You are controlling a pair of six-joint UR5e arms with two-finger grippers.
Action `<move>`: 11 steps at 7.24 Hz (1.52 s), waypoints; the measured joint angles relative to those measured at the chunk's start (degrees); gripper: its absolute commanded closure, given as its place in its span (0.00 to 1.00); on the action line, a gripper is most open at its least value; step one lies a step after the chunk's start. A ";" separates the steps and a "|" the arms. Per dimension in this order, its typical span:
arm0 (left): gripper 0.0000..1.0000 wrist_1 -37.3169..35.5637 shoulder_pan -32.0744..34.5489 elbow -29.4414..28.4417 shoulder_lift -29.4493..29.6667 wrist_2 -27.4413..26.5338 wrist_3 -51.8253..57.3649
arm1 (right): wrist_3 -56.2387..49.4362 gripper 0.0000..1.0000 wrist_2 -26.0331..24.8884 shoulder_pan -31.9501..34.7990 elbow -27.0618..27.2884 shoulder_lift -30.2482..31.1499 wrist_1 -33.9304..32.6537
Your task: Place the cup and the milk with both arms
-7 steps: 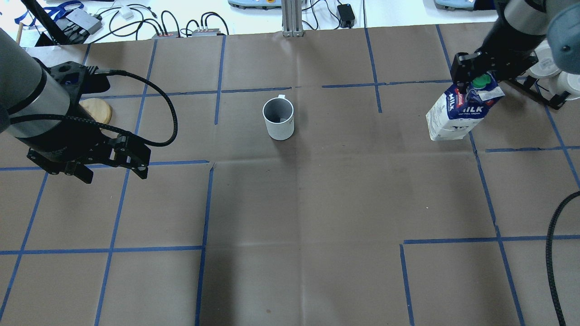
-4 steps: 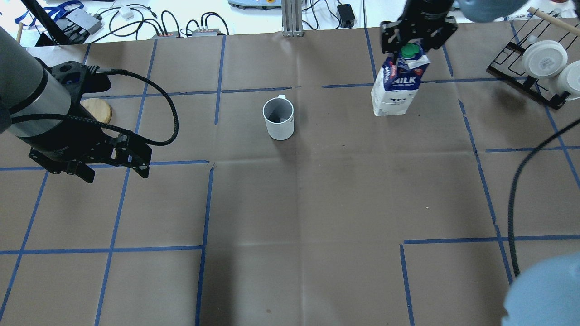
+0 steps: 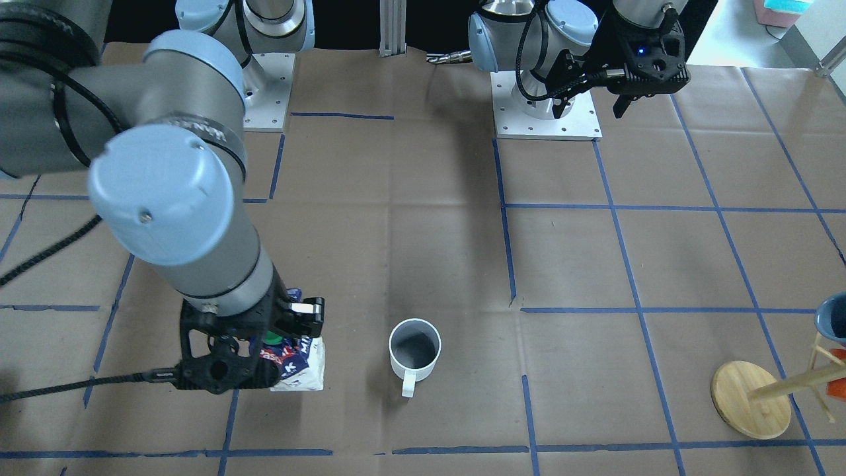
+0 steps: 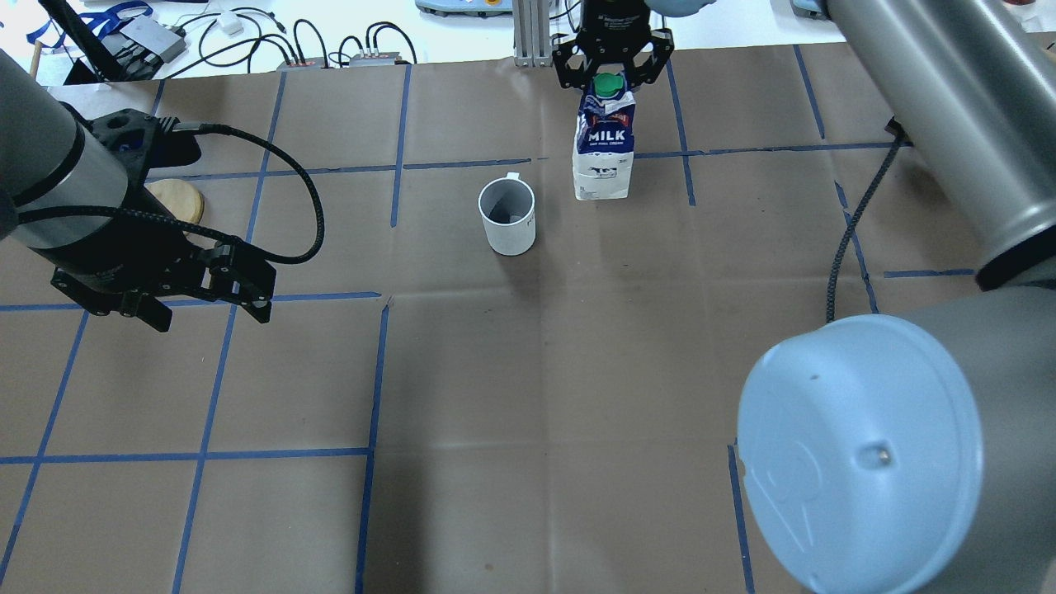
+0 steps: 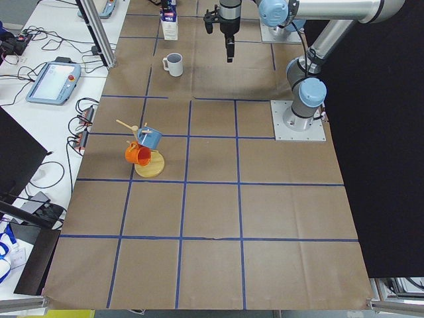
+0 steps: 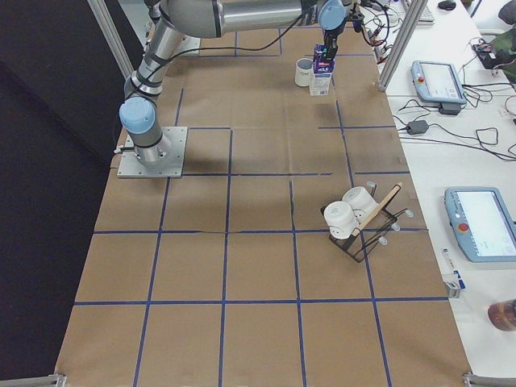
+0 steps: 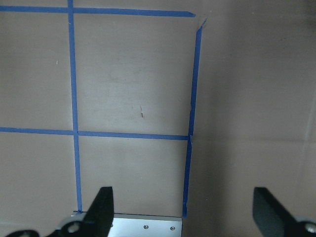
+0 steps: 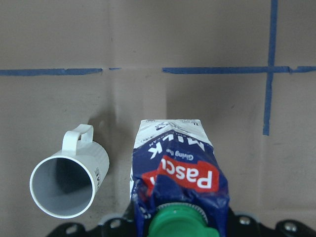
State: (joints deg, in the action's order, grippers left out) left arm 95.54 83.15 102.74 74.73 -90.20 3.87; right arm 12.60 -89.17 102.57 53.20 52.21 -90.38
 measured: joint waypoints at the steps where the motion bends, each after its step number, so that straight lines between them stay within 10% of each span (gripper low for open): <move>1: 0.00 0.00 0.00 0.00 0.01 0.04 0.00 | 0.53 0.49 0.26 0.75 -0.96 -1.81 -0.27; 3: 0.00 0.00 0.00 0.05 -0.01 0.08 -0.06 | 1.51 0.35 0.69 1.86 -1.44 -3.85 -1.06; 4: 0.00 0.00 0.00 0.08 -0.02 0.05 -0.08 | 1.91 0.00 0.69 2.44 -1.43 -4.56 -1.25; 11: 0.00 0.00 0.00 -0.73 0.20 0.10 -0.09 | -2.04 0.01 0.25 1.87 -0.89 0.56 4.68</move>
State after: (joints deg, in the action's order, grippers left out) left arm 95.54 83.15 102.01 74.93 -90.10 3.78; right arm 10.56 -88.92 104.44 52.32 52.78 -85.70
